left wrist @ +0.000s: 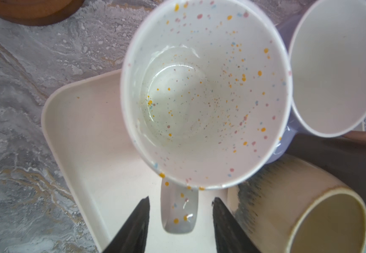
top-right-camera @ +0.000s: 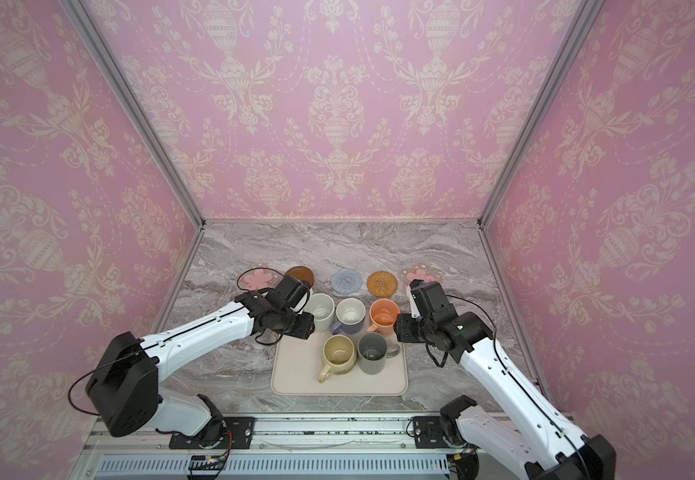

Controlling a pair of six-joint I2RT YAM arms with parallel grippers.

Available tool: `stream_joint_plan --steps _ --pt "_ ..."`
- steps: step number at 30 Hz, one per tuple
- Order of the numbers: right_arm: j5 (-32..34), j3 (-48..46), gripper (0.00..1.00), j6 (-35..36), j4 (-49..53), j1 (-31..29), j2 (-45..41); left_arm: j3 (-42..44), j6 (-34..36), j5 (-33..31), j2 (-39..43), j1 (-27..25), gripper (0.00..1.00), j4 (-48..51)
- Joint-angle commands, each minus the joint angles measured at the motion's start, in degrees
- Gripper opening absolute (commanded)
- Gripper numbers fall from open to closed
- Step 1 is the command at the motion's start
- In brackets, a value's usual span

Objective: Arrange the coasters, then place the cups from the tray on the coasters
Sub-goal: 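Lower the left gripper over the speckled white mug while right gripper waits beside tray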

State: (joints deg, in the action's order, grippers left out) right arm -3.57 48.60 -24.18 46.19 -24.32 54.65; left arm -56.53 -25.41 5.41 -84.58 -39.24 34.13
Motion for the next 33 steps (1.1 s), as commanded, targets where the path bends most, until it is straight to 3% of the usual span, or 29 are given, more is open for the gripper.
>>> stream_joint_plan --steps 1,17,33 --pt "0.3 1.9 0.53 1.4 -0.3 -0.5 0.4 -1.2 -1.0 -1.1 -0.4 -0.4 0.49 -2.5" --pt "-0.1 0.6 0.53 0.3 -1.8 -0.5 0.1 -3.0 -0.1 -2.8 -4.3 -0.3 0.41 -0.7" --pt "-1.2 0.6 0.52 -0.9 -3.5 -0.4 1.8 -2.9 -1.4 -3.3 -5.7 -0.4 0.01 -1.1"
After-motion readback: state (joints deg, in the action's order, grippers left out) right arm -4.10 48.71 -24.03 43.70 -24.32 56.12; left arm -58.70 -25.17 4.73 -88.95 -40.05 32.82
